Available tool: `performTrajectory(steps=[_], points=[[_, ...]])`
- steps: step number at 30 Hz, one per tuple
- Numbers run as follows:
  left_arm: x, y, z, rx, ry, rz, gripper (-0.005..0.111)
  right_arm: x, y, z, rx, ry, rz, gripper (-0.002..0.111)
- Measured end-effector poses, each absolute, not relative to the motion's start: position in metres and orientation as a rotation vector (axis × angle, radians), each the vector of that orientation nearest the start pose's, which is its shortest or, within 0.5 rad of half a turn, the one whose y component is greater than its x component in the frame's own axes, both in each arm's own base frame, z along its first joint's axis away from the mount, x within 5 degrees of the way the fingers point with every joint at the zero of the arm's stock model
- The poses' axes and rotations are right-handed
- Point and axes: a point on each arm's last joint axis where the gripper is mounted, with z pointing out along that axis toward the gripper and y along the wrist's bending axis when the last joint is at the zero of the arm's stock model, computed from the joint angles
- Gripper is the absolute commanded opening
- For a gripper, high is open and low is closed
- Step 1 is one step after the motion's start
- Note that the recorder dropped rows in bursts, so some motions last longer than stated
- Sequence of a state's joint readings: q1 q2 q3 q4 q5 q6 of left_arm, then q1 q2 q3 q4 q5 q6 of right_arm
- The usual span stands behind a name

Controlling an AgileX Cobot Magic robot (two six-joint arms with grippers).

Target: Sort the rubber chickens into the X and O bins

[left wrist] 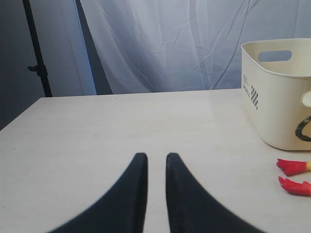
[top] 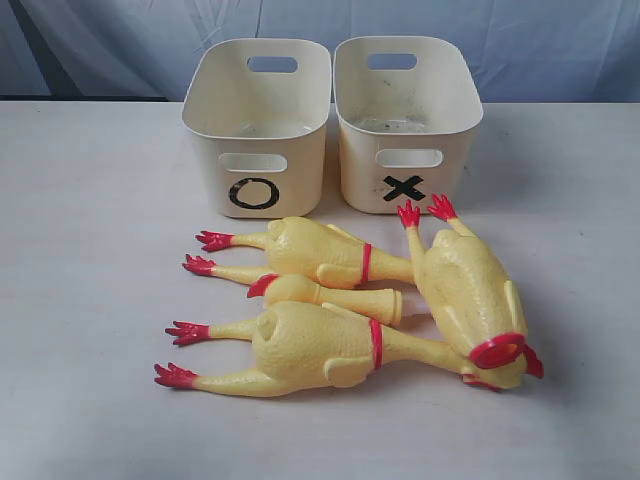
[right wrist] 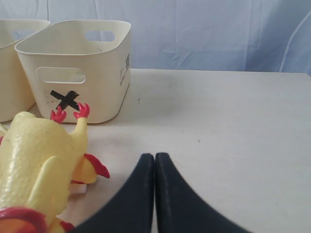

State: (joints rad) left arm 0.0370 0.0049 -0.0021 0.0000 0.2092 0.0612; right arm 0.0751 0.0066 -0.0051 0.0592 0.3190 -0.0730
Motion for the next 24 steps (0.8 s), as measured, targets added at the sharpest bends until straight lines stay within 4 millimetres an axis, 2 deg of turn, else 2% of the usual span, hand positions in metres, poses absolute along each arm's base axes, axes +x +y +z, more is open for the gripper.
performTrajectory(steps=[19,24], points=[[0.0560,0.0021,0.1946,0.021,1.696,0.073,0.014,0.0541,0.0058,0.1860,-0.096,1.799,0.058,0.001],[0.0560,0.0021,0.1946,0.021,1.696,0.073,0.014,0.0549,0.0068,0.1893,-0.060,1.759,0.103,0.001]])
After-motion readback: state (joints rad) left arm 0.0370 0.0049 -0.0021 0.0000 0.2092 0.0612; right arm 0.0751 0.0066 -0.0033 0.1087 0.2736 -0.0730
